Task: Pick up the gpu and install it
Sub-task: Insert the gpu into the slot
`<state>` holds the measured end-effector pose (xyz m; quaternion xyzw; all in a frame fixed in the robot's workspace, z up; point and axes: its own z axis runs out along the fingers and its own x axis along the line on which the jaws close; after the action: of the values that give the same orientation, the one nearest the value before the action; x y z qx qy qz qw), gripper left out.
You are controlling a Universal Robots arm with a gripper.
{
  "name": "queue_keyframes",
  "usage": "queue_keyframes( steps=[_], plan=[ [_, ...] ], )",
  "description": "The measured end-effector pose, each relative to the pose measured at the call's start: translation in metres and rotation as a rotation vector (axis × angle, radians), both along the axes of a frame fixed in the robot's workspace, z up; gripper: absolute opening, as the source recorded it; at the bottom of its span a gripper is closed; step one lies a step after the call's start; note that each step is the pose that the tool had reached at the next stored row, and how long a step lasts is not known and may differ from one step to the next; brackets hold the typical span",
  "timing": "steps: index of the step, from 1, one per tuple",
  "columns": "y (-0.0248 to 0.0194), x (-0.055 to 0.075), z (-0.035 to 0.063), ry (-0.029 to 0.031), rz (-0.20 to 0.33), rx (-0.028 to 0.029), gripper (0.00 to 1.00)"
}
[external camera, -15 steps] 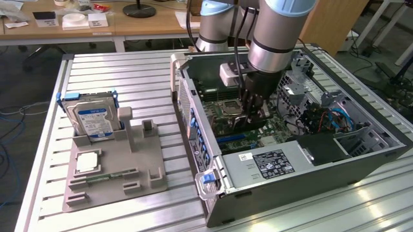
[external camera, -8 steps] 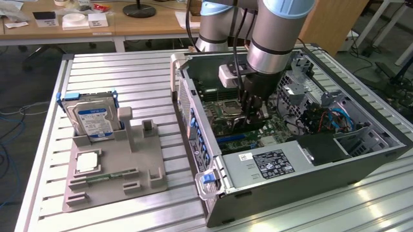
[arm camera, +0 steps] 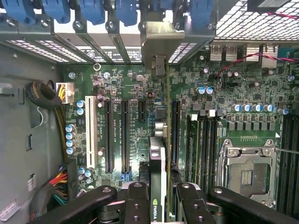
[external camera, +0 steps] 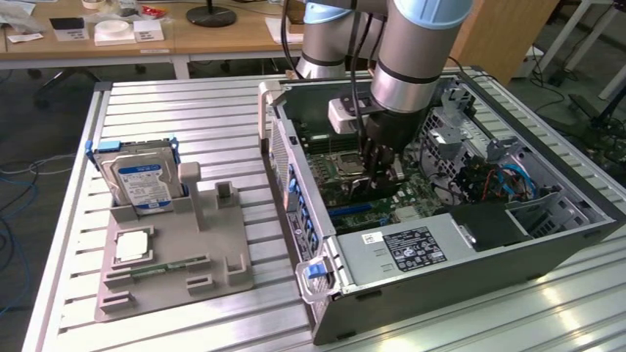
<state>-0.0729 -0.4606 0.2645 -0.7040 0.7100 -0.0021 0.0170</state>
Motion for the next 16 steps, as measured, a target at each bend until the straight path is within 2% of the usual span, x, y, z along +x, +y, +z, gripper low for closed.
queue_keyframes(
  steps=[16],
  plan=[
    [0.0000,-0.0062,-0.0003,0.0001,-0.001,-0.0001,0.27]
  ],
)
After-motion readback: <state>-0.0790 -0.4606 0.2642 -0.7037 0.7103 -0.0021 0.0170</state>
